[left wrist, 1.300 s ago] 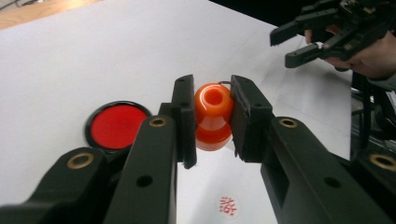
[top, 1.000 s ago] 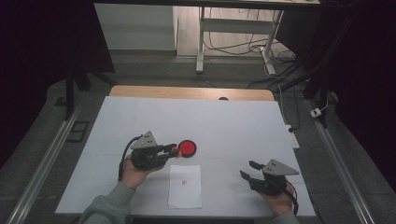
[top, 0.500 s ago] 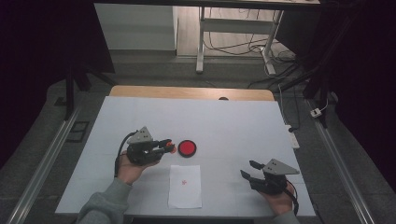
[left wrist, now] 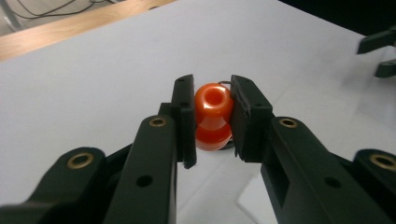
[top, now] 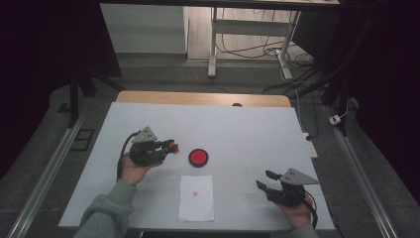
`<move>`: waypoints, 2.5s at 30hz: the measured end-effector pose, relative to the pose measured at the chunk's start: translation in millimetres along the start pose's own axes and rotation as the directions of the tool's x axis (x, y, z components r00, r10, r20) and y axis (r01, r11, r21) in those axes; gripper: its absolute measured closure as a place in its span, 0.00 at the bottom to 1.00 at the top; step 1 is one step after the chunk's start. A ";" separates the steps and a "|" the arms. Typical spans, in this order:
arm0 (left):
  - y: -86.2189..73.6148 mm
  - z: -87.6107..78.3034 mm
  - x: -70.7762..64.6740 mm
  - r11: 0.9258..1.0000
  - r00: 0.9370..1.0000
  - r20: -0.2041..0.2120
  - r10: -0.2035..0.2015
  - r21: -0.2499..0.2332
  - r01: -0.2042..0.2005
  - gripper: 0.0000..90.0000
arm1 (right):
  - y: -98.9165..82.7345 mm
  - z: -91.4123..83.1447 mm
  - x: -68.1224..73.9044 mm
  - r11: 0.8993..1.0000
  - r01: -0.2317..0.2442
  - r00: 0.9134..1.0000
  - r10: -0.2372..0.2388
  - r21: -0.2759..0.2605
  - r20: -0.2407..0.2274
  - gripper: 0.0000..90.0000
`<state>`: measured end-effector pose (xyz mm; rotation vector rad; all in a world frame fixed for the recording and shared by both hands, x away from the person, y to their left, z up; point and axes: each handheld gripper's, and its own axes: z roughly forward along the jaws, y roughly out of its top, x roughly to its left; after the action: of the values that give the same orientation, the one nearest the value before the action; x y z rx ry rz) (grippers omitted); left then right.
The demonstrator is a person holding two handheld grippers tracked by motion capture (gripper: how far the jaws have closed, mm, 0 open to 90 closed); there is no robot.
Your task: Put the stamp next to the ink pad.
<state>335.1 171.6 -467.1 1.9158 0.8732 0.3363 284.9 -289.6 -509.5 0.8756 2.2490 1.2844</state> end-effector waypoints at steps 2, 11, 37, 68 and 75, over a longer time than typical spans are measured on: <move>1.6 1.2 3.5 1.000 1.000 -0.014 0.002 0.011 -0.002 0.80 | 0.4 -0.7 0.5 1.000 0.001 1.000 -0.001 -0.001 0.003 0.49; 2.1 16.8 14.6 0.999 0.998 -0.060 -0.015 0.049 0.018 0.80 | 0.8 -2.2 1.3 1.000 0.002 1.000 -0.002 -0.002 0.006 0.50; -20.3 84.9 25.0 0.981 0.993 -0.114 0.026 0.192 -0.003 0.80 | -1.3 -0.5 0.6 1.000 -0.003 1.000 0.003 0.004 0.000 0.50; -23.1 10.6 -1.1 0.989 0.998 -0.059 -0.027 0.144 0.035 0.37 | -1.2 -2.7 -2.2 1.000 -0.004 1.000 0.004 0.002 0.001 0.49; -41.3 -24.1 -5.7 0.993 0.997 -0.058 -0.053 0.104 0.059 0.37 | -1.1 -1.7 -3.1 1.000 0.009 1.000 -0.009 0.018 0.009 0.47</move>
<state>299.7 195.0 -489.9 1.9832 0.9972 0.3160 285.8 -293.2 -509.5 0.8749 2.2580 1.2552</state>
